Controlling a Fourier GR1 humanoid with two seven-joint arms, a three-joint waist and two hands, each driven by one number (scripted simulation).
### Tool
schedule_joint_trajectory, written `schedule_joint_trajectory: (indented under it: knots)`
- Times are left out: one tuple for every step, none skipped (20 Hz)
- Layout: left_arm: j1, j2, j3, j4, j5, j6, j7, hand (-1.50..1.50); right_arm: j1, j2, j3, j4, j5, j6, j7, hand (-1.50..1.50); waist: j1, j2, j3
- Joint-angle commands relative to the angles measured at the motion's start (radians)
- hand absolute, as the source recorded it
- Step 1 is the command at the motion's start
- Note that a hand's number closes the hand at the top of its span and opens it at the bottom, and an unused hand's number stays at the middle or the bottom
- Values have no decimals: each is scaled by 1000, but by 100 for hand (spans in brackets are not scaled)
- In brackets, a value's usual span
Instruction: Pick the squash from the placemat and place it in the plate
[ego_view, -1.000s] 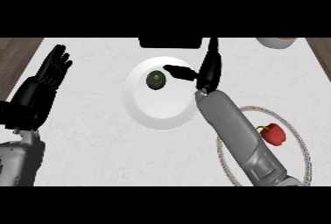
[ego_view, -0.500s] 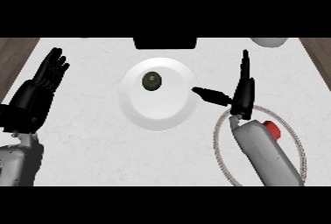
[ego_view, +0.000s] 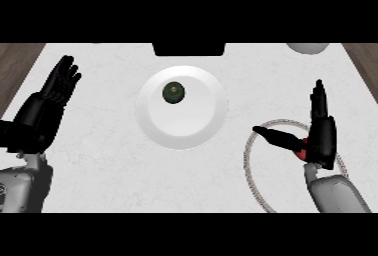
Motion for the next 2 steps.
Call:
schedule_joint_trajectory:
  knots:
    - [-15,-7,3,-13,-4,-2,37,0,93,-55,-42,-108,30,46,28,-150,2,1,0]
    - [16,-12,-6,-21,-30,-2,-13,0,86,11,-16,-39,82,0,-26,-150,5,2,0]
